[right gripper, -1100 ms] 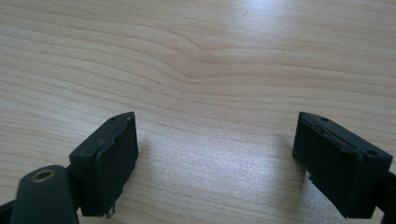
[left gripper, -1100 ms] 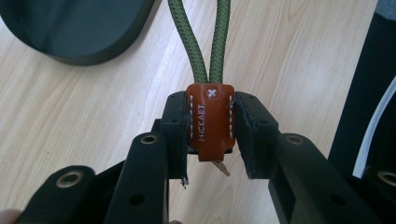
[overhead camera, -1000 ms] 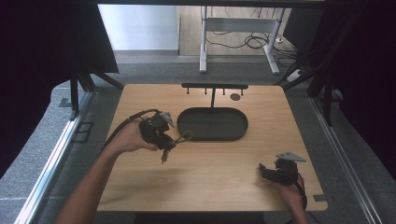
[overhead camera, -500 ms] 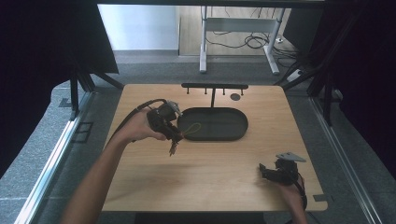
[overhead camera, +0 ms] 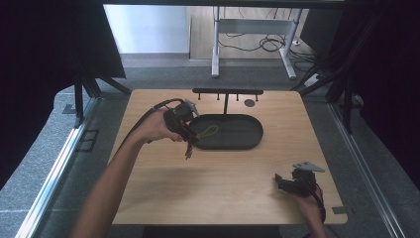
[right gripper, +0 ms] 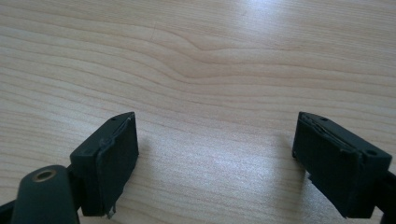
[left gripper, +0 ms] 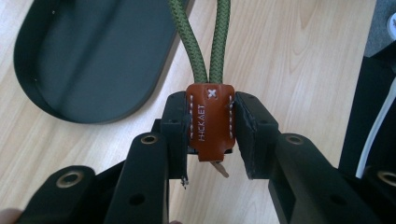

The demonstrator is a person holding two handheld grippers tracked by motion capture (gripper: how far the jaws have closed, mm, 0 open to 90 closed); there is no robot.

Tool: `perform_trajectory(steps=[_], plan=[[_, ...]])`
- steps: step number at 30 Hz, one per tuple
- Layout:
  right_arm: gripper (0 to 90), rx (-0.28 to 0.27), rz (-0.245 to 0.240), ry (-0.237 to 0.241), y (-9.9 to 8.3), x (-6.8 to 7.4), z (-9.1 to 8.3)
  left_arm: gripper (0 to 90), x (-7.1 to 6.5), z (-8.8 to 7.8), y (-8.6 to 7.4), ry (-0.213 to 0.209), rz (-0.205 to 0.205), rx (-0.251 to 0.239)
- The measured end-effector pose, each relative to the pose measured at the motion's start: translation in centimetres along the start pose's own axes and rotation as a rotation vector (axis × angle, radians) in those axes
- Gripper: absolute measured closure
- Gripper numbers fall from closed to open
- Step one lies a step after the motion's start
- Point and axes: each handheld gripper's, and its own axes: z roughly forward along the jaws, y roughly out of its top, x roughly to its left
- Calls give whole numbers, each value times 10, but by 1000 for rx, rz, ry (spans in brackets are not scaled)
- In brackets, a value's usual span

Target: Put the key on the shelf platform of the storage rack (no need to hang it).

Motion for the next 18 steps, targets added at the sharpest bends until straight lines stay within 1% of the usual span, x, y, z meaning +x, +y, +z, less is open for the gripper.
perform_trajectory(steps=[8,16,18], plan=[[149,-1,0,0,0,0,0,669,11,-1,16,2,0,-8],[149,-1,0,0,0,0,0,669,20,2,26,-8,-9,-14],[149,-1,0,0,0,0,0,669,22,3,29,-6,-6,-11]])
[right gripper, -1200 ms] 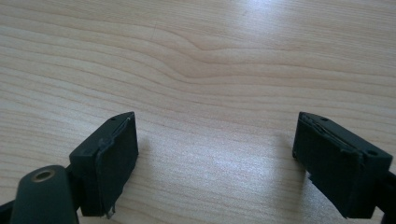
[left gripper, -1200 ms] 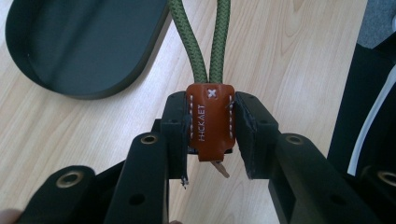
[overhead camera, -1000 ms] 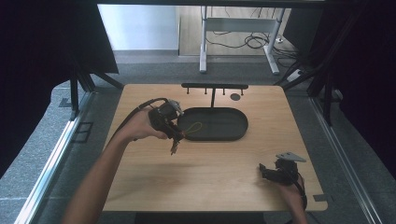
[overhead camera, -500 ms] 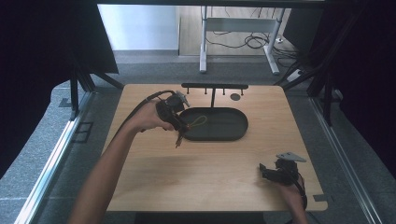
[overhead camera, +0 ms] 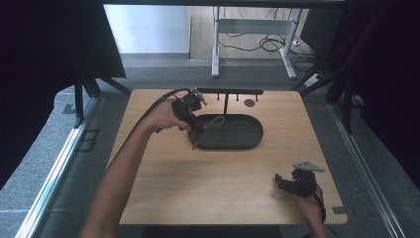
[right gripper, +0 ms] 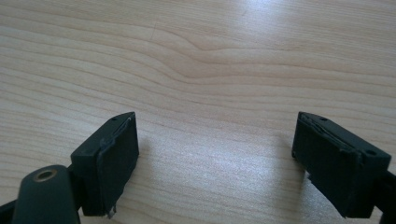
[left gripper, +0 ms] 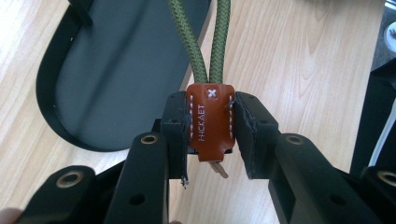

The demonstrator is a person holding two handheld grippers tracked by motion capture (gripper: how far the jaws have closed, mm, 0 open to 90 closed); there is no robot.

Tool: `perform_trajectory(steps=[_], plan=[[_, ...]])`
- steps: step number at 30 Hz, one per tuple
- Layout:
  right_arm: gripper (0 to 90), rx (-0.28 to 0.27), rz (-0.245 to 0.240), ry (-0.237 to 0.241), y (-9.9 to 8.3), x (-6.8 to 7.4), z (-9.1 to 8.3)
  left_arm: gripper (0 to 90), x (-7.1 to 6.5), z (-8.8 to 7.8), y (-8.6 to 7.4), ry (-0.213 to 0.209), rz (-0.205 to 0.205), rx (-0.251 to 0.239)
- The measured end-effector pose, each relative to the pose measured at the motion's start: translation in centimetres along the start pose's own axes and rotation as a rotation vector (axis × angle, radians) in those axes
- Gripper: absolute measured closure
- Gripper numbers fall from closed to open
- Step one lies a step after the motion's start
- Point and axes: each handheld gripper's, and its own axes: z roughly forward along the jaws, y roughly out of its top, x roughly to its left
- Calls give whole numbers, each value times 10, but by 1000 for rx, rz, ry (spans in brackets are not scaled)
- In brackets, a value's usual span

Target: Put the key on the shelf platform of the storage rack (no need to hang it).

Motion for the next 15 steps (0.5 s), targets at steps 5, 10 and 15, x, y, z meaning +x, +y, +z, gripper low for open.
perform_trajectory(steps=[5,10,15], plan=[[149,-1,-1,-1,0,0,0,669,7,5,8,-12,8,6],[149,0,1,1,0,0,0,669,14,11,15,-19,-4,4],[150,1,1,0,0,0,0,669,20,13,20,-20,-2,13]])
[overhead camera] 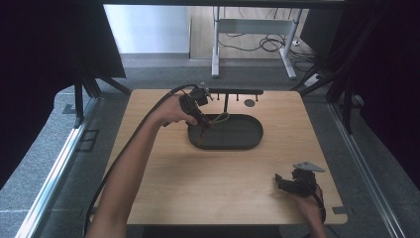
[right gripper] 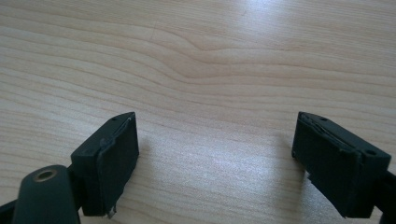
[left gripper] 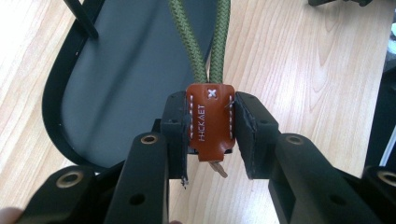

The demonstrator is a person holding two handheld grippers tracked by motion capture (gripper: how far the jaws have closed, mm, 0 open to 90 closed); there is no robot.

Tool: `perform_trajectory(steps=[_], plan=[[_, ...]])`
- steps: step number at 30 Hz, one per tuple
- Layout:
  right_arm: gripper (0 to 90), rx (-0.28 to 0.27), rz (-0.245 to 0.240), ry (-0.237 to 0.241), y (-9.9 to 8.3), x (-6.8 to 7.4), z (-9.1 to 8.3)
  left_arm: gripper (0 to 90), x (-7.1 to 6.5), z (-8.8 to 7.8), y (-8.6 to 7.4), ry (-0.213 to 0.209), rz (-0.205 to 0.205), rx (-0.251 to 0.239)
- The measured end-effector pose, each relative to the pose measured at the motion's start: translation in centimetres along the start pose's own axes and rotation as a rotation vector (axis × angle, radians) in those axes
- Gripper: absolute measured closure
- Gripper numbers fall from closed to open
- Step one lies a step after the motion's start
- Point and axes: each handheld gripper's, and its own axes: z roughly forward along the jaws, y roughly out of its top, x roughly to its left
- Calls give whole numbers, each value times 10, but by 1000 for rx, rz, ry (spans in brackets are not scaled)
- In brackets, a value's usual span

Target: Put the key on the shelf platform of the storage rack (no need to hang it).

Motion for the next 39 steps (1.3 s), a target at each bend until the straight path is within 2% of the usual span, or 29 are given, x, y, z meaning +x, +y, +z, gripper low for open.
perform_trajectory(steps=[2,11,22,29,39], plan=[[150,1,0,0,0,0,0,669,0,1,2,-3,-12,-8],[150,1,2,0,0,0,0,669,5,1,11,0,6,-8],[150,1,3,1,0,-1,0,669,13,-1,15,15,-5,-20],[150,1,1,0,0,-1,0,669,19,10,17,24,-26,-28],[150,0,3,-2,-1,-1,-1,668,25,29,13,37,-37,-7]])
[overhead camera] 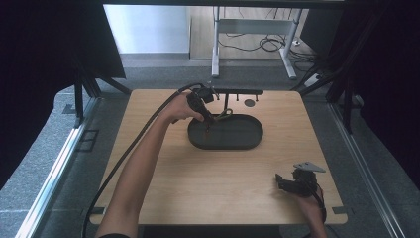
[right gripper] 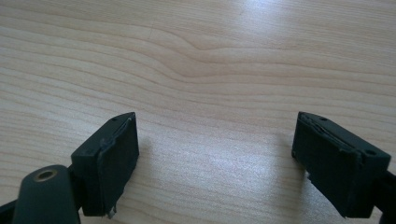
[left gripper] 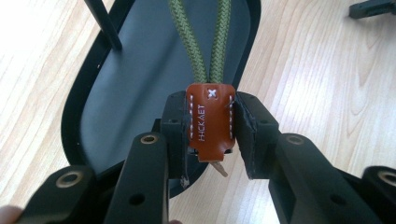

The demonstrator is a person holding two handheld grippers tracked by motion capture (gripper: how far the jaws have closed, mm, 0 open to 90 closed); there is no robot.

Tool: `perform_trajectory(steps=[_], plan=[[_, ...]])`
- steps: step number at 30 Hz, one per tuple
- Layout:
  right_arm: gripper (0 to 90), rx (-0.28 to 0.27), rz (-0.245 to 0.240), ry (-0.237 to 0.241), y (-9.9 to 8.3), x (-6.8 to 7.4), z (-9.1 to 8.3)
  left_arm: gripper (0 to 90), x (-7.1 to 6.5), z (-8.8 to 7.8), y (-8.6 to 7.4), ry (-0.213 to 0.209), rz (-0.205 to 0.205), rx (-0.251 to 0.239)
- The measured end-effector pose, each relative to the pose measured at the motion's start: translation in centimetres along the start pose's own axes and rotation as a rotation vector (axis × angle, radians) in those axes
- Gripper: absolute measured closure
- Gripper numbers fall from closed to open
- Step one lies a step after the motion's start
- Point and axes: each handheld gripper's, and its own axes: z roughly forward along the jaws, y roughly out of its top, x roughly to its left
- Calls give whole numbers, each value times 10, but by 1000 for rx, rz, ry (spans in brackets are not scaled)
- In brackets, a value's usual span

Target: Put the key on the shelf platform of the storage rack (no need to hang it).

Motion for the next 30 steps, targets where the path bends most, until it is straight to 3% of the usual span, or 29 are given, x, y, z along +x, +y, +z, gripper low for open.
perform_trajectory(steps=[7,16,30], plan=[[150,0,0,-2,0,0,0,667,1,4,-3,14,-15,-9],[150,0,0,-4,0,0,0,663,3,11,-4,35,-23,13],[150,1,0,-2,0,0,0,662,3,23,-5,45,-15,34]])
